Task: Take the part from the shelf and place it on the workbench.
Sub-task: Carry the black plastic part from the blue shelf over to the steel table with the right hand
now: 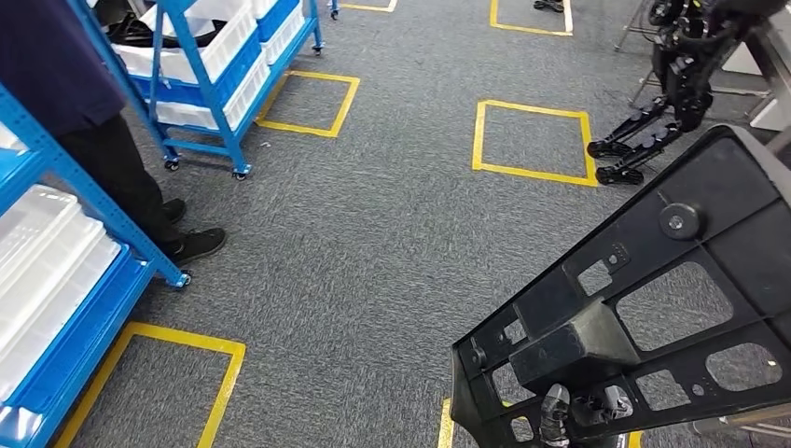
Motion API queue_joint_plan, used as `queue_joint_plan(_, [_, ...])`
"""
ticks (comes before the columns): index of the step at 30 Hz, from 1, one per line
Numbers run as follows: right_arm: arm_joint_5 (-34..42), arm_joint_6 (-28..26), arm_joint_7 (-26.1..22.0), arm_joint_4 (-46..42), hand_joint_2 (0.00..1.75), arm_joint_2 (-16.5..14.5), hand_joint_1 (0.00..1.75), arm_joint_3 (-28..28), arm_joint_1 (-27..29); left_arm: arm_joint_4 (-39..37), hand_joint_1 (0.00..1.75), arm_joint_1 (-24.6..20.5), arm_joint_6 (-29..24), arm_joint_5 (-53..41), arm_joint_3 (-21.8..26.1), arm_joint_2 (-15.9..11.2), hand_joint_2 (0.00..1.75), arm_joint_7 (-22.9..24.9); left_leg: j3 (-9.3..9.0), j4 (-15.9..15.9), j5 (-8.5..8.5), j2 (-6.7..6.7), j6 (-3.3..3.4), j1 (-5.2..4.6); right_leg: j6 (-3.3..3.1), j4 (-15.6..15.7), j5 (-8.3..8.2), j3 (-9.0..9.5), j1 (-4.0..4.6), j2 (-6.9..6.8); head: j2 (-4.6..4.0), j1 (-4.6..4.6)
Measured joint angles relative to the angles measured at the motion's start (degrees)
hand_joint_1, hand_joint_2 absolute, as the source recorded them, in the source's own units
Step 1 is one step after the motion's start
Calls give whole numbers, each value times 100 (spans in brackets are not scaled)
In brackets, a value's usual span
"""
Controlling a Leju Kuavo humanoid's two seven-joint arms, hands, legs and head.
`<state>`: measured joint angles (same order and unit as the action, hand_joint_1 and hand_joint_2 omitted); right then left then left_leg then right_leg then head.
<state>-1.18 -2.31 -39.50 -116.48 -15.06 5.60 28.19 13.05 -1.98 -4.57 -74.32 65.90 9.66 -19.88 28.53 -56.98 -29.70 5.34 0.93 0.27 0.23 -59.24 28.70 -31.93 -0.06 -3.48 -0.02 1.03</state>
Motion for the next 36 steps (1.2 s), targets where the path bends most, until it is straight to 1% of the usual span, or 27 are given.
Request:
queue_joint_plan(1, [-7,4,0,0,175,-20,175,-10,2,0,0,-9,-10,-8,1,0,175,-2,-6,-2,-6,42,-26,-11,-26,47,12,7,26,2,1,-1])
queue_joint_plan(2, [-13,9,0,-1,175,-37,175,-20,8,0,0,-23,-19,-11,2,1,175,-3,-18,0,-8,88,-52,-12,-55,53,-3,-11,28,67,1,-1])
queue_joint_plan(3, [-19,12,0,-1,175,-56,175,-30,13,0,0,-37,-22,-14,2,2,175,-3,-22,-16,-34,83,-82,0,-86,73,-19,-11,19,118,1,0])
queue_joint_plan(4, [-24,12,0,-1,175,-76,175,-37,16,0,0,-42,-23,-16,3,2,175,-3,0,-87,-103,8,-108,11,-125,98,-41,-8,5,173,2,-1])
queue_joint_plan(6, [-34,9,0,-1,175,-120,175,-43,12,0,0,-34,-23,-22,5,2,175,3,197,-548,-414,-269,-144,38,-203,143,-84,-5,-23,277,2,-1])
queue_joint_plan(8, [-40,5,0,1,175,-151,175,-44,9,0,0,-18,-20,-33,9,3,175,19,553,-1309,-762,-451,-161,42,-238,141,-98,-24,-17,397,1,-2])
queue_joint_plan(9, [-44,3,0,2,175,-160,175,-44,11,0,0,-10,-19,-45,10,4,175,28,687,-1581,-823,-476,-168,43,-241,133,-100,-29,-13,469,1,-2])
queue_joint_plan(10, [-46,-2,0,3,175,-168,175,-44,13,0,0,-4,-17,-56,10,5,175,37,731,-1649,-764,-487,-171,43,-240,118,-99,-31,-11,549,1,-2])
queue_joint_plan(11, [-49,-5,0,4,175,-174,175,-44,14,0,0,-1,-16,-65,10,6,175,43,673,-1492,-597,-500,-169,46,-233,97,-94,-32,-13,632,1,-3])
queue_joint_plan(12, [-50,-11,0,5,175,-181,175,-45,14,0,0,1,-15,-71,10,5,175,46,528,-1147,-364,-556,-161,52,-221,71,-86,-33,-17,712,1,-3])
queue_joint_plan(14, [-53,-20,0,6,175,-191,175,-45,12,0,0,4,-15,-73,12,3,175,51,236,-442,-63,-826,-136,74,-177,3,-64,-60,-18,853,0,-1])
queue_joint_plan(16, [-60,-23,0,8,175,-199,175,-46,15,0,0,-6,-14,-73,14,2,175,56,136,-171,-31,-995,-105,68,-106,-37,-73,-119,-27,974,1,-1])
queue_joint_plan(18, [-64,-25,0,8,175,-207,175,-48,29,0,0,-24,-13,-73,15,1,175,61,126,-131,-1,-889,-45,61,-27,-41,-103,-173,-45,1065,2,-2])
queue_joint_plan(19, [-63,-27,0,9,175,-210,175,-50,36,0,0,-27,-13,-73,15,0,175,63,117,-101,25,-820,-2,68,1,-81,-75,-201,-41,999,2,0])
queue_joint_plan(20, [-63,-31,0,11,175,-212,175,-51,38,0,0,-25,-13,-73,15,0,175,64,114,-68,52,-739,39,76,23,-215,20,-269,-32,867,2,5])
queue_joint_plan(22, [-63,-42,0,16,175,-216,175,-52,34,0,0,-10,-12,-73,16,0,175,66,120,-34,76,-573,84,67,56,-796,372,-539,-22,538,2,14])
queue_joint_plan(23, [-63,-47,0,19,175,-216,175,-53,32,0,0,0,-11,-73,16,-1,175,66,129,-34,77,-485,91,56,73,-1168,553,-715,-31,454,2,16])
queue_joint_plan(24, [-63,-50,0,24,175,-215,175,-54,34,0,0,7,-10,-73,17,-1,175,67,136,-36,75,-400,93,49,88,-1455,656,-849,-46,418,2,17])
queue_joint_plan(25, [-63,-51,0,32,175,-215,175,-54,37,0,0,10,-9,-73,17,-2,175,68,140,-37,71,-316,92,45,100,-1572,656,-897,-61,396,2,16])
queue_joint_plan(26, [-63,-53,0,38,175,-215,175,-55,41,0,0,8,-9,-73,17,-2,175,68,138,-38,66,-240,88,43,108,-1459,547,-827,-73,370,2,17])
queue_joint_plan(27, [-63,-55,0,44,175,-216,175,-55,42,0,0,3,-9,-73,17,-2,175,68,127,-38,56,-172,80,44,108,-1133,361,-643,-81,316,2,18])
queue_joint_plan(29, [-63,-58,0,48,175,-216,175,-55,38,0,0,-4,-9,-73,17,-1,175,67,92,-42,27,-57,42,32,80,-315,66,-196,-62,83,2,18])
queue_joint_plan(30, [-63,-58,0,48,175,-217,175,-55,36,0,0,-6,-9,-73,17,-1,175,67,75,-45,13,-14,16,22,57,-61,1,-59,-40,3,2,17])
queue_joint_plan(31, [-63,-58,0,48,175,-219,175,-55,37,0,0,-11,-9,-73,17,-2,175,67,59,-47,2,27,-13,12,35,48,-4,-11,-17,-35,2,16])
queue_joint_plan(33, [-63,-58,-1,47,175,-221,175,-55,43,0,0,-31,-9,-73,17,0,175,67,26,-41,-15,95,-76,15,-22,65,-22,-18,-1,79,1,14])
queue_joint_plan(34, [-63,-58,-1,47,175,-224,175,-55,48,0,0,-39,-8,-73,17,0,175,67,19,-68,-52,41,-110,27,-57,93,-39,-10,-11,133,0,14])
queue_joint_plan(36, [-63,-57,-1,47,175,-234,175,-56,45,0,0,-41,-5,-73,17,0,175,67,140,-393,-295,-220,-154,52,-141,147,-80,7,-43,243,0,13])
